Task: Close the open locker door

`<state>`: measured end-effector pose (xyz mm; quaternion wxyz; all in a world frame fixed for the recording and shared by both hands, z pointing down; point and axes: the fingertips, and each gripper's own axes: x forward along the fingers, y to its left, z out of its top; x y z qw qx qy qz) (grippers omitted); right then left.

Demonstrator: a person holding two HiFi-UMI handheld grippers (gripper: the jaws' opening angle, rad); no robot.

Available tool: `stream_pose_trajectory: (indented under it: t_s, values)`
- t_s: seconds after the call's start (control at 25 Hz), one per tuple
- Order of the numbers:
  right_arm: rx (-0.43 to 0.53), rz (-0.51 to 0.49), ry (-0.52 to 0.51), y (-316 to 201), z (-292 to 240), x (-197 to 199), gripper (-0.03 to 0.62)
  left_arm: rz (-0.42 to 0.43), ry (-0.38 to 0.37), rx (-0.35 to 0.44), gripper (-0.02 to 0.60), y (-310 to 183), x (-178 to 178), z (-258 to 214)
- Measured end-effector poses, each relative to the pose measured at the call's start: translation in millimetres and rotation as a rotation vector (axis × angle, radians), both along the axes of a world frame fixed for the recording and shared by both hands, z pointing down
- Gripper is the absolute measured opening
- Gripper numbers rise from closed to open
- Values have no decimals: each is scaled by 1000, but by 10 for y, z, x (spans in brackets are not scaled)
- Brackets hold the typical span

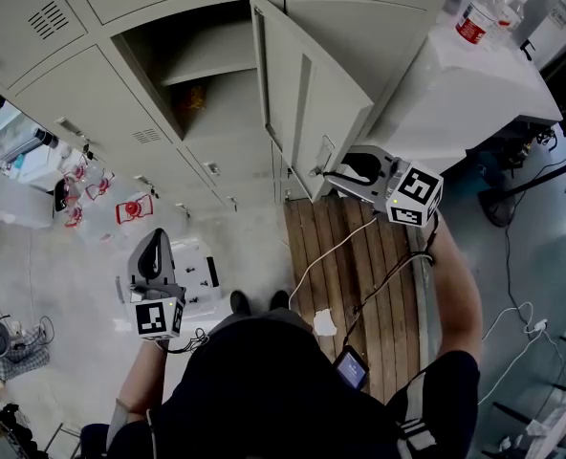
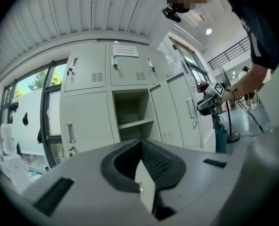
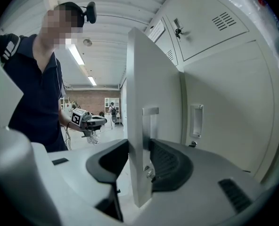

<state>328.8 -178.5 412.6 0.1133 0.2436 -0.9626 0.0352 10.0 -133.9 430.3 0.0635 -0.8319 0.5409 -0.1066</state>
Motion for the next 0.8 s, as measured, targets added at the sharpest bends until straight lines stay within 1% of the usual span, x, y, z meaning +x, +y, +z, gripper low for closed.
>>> stream_pose_trajectory:
  t_s: [0.08,0.2,0.32,0.44,0.52,0.64,0.8]
  values:
    - [-3,-11,0,7,-4,-8,150,-6,-1,-4,3,1,-3,0]
    - [-10,-29,3,21,-2,-34,150,-3,7,14,3,4,-20,9]
    - [-22,-44,1,28,2,-68,152,-16,-2,-8,3,18,-57,44]
    - [-24,-59,-2,37,-1,-110,150,-17,10,18,3,13,-68,15]
    - [-28,-65,-5,44,-5,-138,150,-24,9,3,3,19,-80,31]
    - [-27,-76,-8,64,-16,-197,150,-23,38,24,3,13,-55,-34]
    - [-8,-88,-4,85,-16,-314,146,-17,9,26,3,23,-90,5]
